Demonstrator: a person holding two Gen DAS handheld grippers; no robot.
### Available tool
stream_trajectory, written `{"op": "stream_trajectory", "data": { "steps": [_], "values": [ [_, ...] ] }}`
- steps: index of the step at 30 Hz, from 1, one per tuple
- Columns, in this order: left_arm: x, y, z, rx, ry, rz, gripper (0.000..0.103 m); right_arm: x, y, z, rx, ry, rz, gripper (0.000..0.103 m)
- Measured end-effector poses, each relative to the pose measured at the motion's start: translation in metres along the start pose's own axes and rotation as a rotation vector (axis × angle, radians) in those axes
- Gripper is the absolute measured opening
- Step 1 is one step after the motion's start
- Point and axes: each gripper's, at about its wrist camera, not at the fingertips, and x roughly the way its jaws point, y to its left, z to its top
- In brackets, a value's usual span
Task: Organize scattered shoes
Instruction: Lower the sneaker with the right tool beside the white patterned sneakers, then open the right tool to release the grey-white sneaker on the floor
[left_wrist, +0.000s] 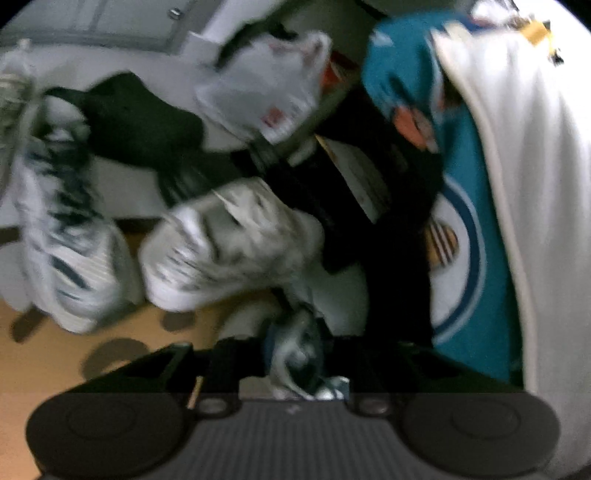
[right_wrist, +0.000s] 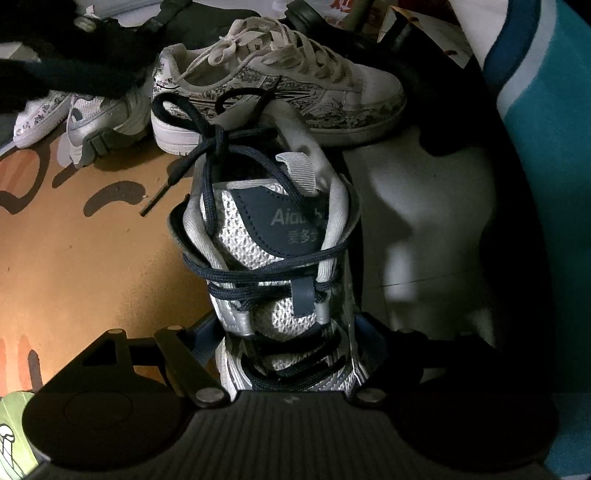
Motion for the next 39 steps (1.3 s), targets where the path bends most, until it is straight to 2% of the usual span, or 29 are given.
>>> {"op": "stream_trajectory", "data": {
  "steps": [9,13,17,24,30,39],
  "values": [
    [-0.030,0.038,0.009,-0.057,0.016,0.124,0.024,-0.003,0.000,0.001,-0.005,0.006,-0.006,0.079],
    [-0.044,0.052,0.013,-0.103,-0.010,0.149,0.027,-0.003,-0.001,0.003,0.025,0.014,-0.006,0.078],
    [-0.048,0.066,0.005,-0.145,0.004,0.173,0.027,-0.003,0.000,0.007,0.049,0.012,0.000,0.077],
    [-0.054,0.067,0.003,-0.154,0.004,0.210,0.027,-0.001,0.002,0.009,0.038,0.005,0.002,0.079],
    [-0.073,0.067,0.013,-0.162,-0.051,0.238,0.033,-0.006,-0.002,0.018,0.021,0.052,0.038,0.079],
    [-0.112,0.076,0.029,-0.217,-0.152,0.265,0.037,-0.062,0.008,0.051,-0.102,0.017,0.098,0.081]
  ]
}}
